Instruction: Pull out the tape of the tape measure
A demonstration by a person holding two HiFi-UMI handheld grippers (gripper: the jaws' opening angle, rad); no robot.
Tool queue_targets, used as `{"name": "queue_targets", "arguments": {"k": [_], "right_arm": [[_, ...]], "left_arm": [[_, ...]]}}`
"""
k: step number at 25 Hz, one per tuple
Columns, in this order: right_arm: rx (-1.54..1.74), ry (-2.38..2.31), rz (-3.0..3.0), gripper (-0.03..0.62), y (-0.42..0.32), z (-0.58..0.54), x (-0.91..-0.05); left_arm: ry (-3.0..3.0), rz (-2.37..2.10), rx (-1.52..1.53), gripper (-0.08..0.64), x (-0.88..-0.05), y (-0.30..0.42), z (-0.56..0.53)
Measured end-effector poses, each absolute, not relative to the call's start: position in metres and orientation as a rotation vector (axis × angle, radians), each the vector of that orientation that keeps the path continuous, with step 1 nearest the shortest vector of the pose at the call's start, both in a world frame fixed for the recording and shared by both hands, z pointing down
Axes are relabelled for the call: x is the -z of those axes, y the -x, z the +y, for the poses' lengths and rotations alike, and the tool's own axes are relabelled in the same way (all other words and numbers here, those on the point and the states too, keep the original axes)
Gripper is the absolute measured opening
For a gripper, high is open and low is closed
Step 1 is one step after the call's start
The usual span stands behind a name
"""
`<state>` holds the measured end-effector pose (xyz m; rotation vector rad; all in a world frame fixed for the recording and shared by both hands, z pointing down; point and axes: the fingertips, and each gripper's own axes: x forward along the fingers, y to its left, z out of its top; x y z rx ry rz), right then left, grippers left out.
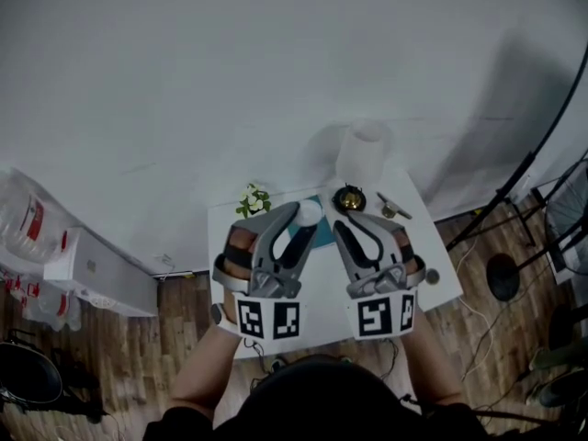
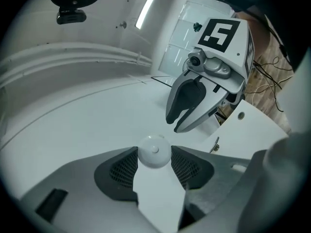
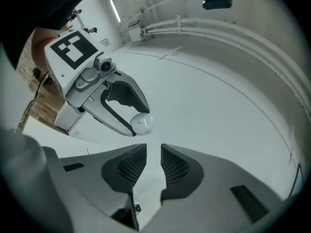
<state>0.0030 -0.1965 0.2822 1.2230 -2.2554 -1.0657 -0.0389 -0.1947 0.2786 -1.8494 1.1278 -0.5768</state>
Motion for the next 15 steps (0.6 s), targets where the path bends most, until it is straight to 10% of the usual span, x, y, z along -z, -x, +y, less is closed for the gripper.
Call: {"name": "queue_targets", "arguments": {"k": [15], "right_arm": [[1.321, -1.037, -1.987, 0.080, 0.023, -0.190, -0.307]], "left_arm": [[1.758, 0.953, 0.736, 0.213, -0.307, 0.036, -0.185]]}}
